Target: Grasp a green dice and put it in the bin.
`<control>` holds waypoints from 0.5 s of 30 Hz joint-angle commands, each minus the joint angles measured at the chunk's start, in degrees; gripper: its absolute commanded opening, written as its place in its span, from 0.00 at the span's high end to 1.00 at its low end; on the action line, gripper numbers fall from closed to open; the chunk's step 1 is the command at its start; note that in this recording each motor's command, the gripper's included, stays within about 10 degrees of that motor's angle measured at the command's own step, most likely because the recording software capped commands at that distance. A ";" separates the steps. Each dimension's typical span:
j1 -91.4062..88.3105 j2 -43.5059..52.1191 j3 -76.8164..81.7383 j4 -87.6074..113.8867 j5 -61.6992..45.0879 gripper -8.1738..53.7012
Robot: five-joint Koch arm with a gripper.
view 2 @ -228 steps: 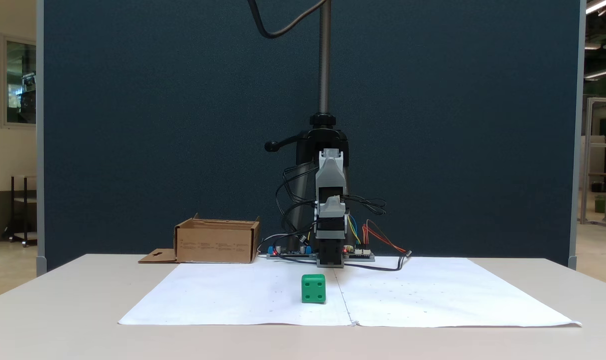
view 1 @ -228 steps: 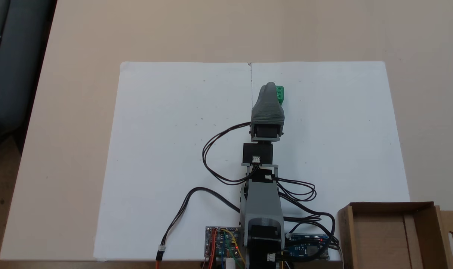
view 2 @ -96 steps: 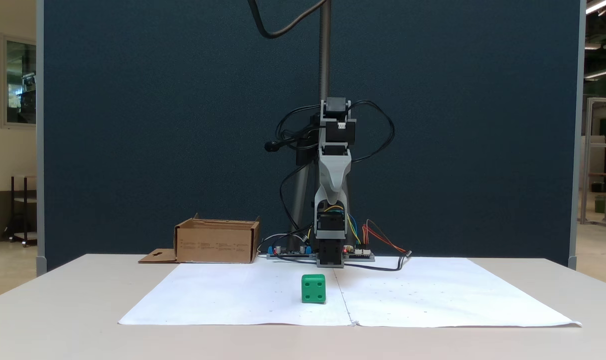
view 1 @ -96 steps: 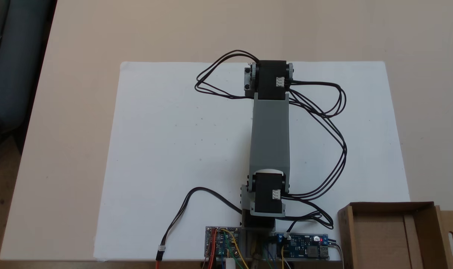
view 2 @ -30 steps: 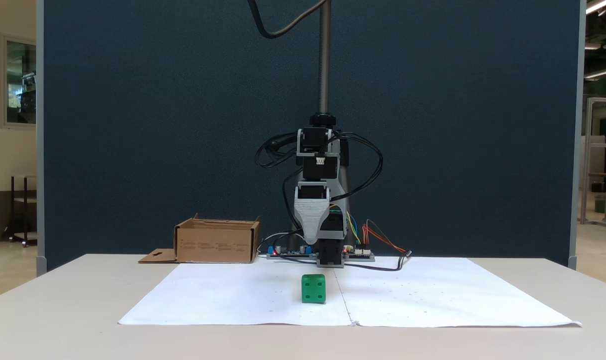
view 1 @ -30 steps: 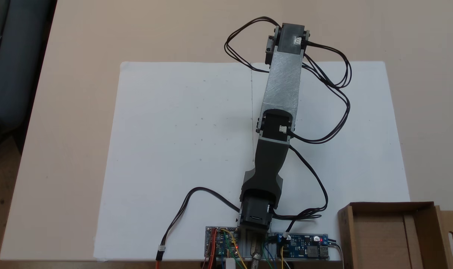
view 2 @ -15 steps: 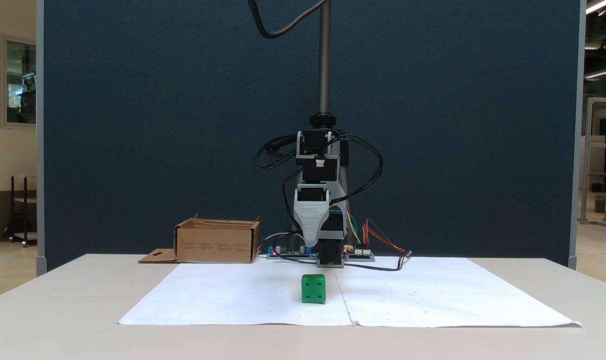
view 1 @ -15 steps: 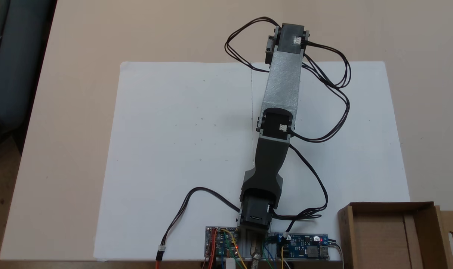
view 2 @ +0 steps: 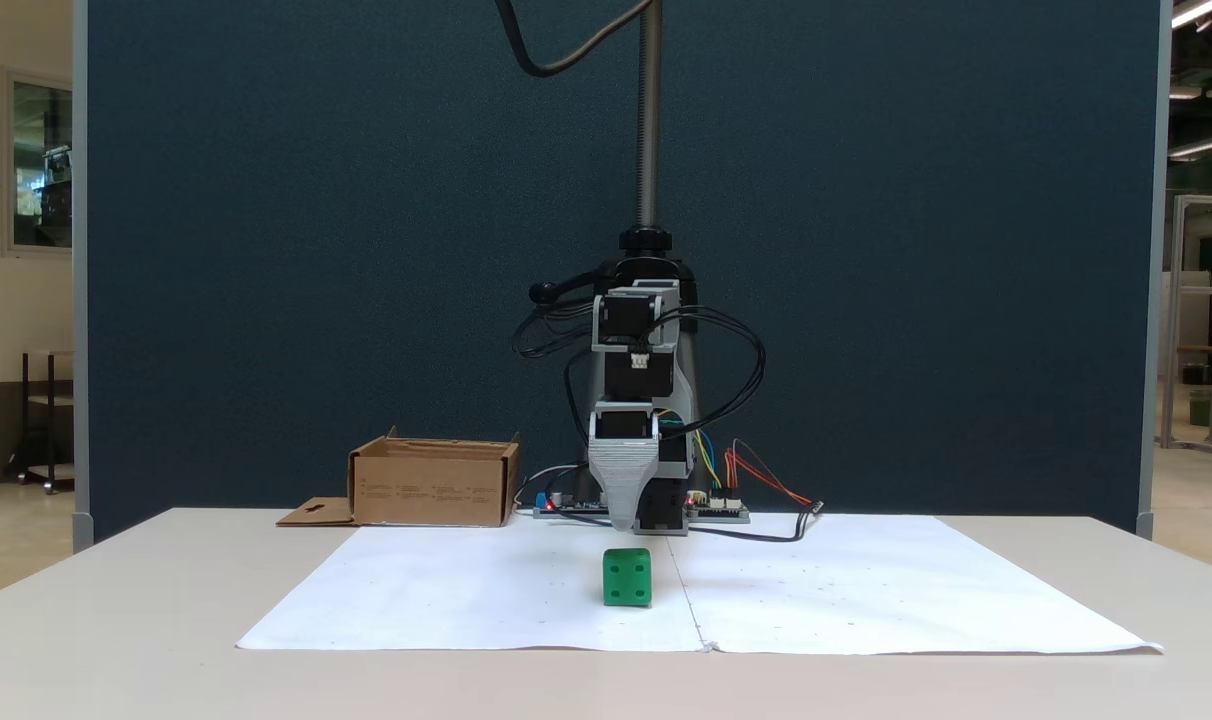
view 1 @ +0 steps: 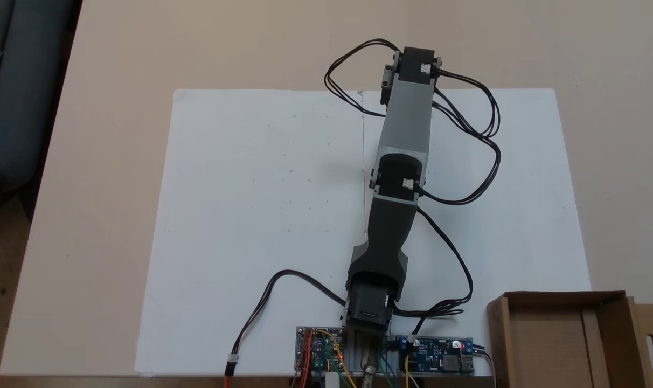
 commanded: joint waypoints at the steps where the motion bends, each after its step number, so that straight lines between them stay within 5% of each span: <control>1: 0.53 1.32 -0.18 -1.85 -2.20 0.10; 15: 0.09 1.23 1.41 -5.01 -2.20 0.11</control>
